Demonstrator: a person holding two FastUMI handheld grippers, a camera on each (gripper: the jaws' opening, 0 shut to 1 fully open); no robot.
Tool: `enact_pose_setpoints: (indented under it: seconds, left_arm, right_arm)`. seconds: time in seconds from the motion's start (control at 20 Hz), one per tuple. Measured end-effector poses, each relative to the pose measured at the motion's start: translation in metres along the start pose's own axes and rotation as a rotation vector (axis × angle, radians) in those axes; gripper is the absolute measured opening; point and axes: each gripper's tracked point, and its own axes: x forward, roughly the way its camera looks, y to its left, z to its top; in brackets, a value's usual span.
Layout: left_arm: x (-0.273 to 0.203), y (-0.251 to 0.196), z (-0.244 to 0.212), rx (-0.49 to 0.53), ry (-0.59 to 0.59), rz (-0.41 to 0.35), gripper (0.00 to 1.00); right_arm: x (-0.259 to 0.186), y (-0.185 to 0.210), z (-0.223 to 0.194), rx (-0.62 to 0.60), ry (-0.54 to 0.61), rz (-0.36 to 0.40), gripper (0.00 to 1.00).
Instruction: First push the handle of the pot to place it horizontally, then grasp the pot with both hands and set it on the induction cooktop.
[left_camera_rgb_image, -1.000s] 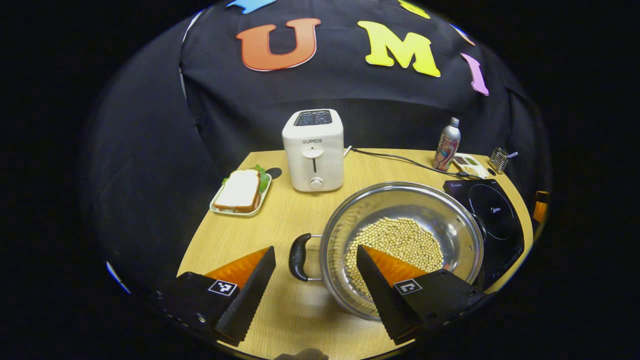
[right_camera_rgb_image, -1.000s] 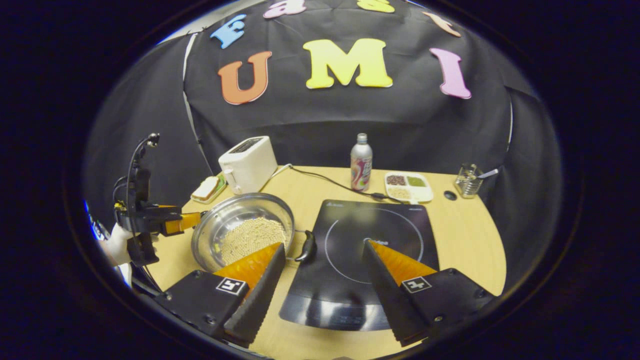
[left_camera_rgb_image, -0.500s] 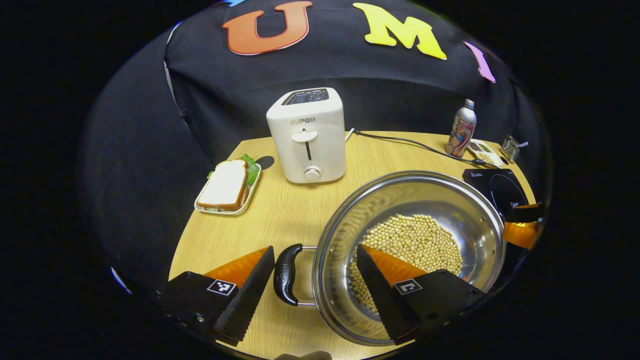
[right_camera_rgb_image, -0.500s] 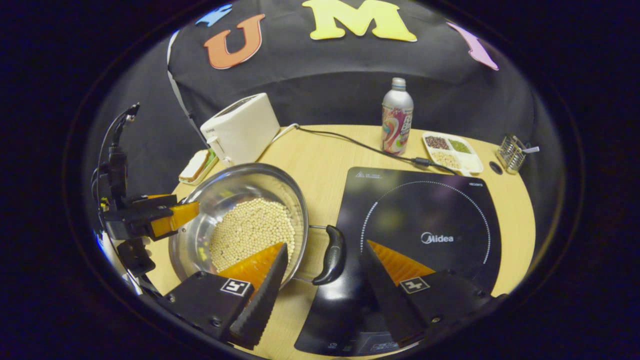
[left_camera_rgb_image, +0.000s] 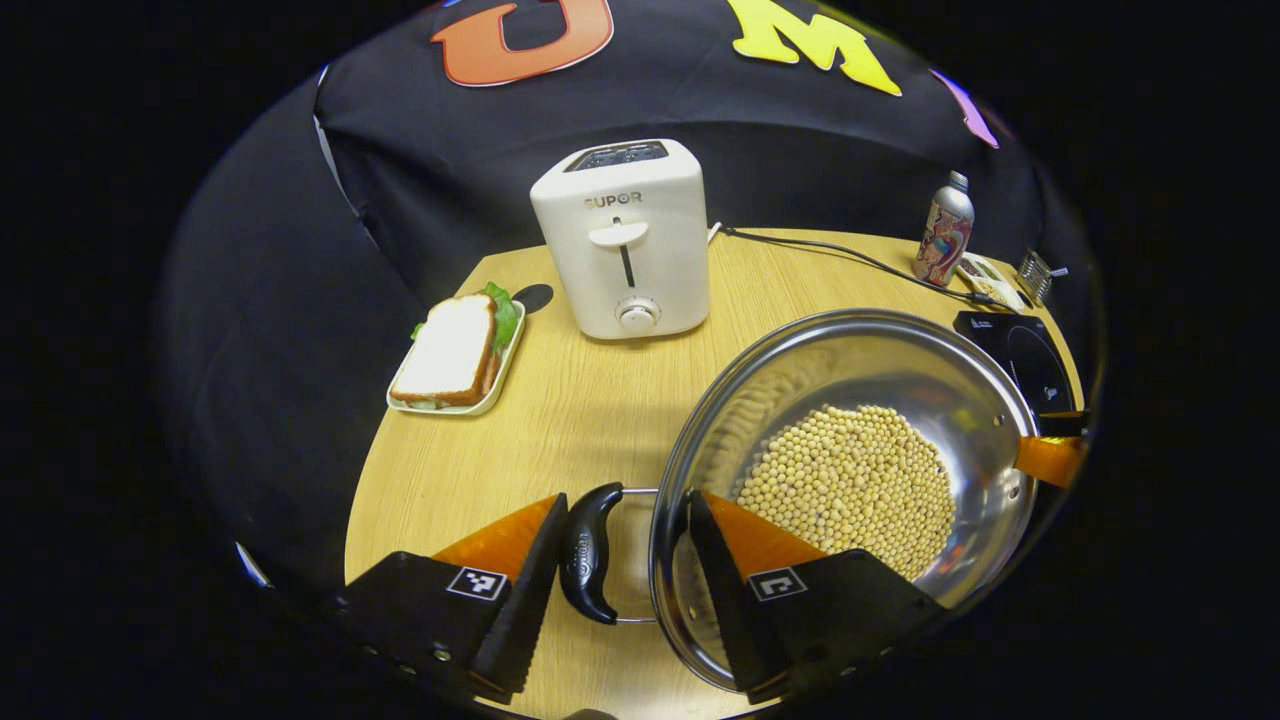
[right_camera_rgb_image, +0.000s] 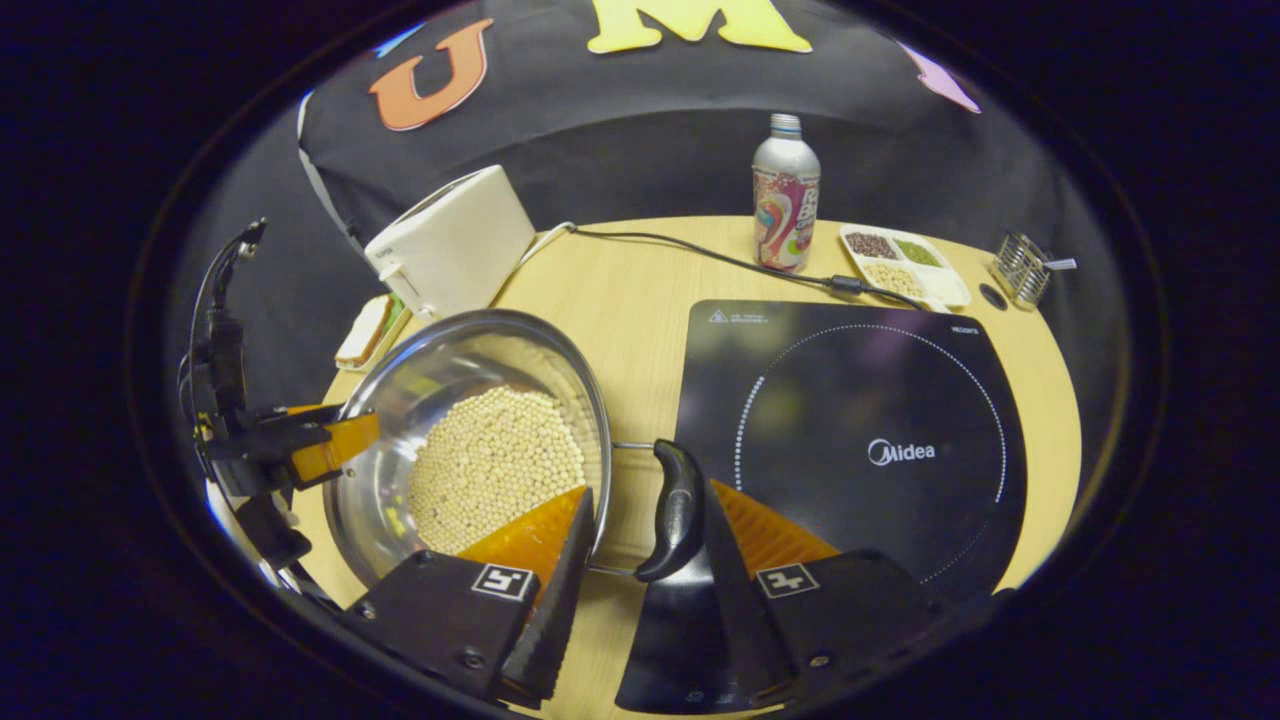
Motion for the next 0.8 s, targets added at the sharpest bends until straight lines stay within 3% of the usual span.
enact_pose_setpoints:
  seconds: [0.2,0.25,0.3,0.35,0.4,0.5,0.55,0.8]
  left_arm:
    - [-0.002,0.001,0.001,0.021,0.013,-0.024,0.68]
    - [-0.004,0.001,0.001,0.028,0.017,-0.028,0.76]
    - [-0.007,0.002,0.002,0.029,0.013,-0.030,0.64]
    - [-0.010,0.003,0.004,0.028,0.007,-0.028,0.72]
    - [-0.015,0.005,0.006,0.027,-0.004,-0.022,0.60]
    - [-0.026,0.009,0.011,0.024,-0.023,-0.014,0.50]
    - [-0.035,0.013,0.013,0.015,-0.037,-0.009,0.60]
    - [-0.070,0.013,0.028,-0.003,-0.095,-0.016,0.60]
  right_arm:
    - [0.000,0.000,0.001,0.061,0.028,-0.033,0.61]
    - [0.000,0.001,0.002,0.060,0.032,-0.036,0.59]
    - [0.001,0.001,0.004,0.060,0.030,-0.035,0.53]
    - [0.002,0.002,0.004,0.064,0.024,-0.028,0.53]
    - [-0.001,0.005,0.005,0.069,0.010,-0.013,0.52]
    - [-0.014,0.010,0.012,0.034,-0.031,-0.005,0.51]
    - [-0.021,0.013,0.019,0.008,-0.060,-0.005,0.48]
    - [-0.061,0.015,0.034,-0.024,-0.129,-0.005,0.48]
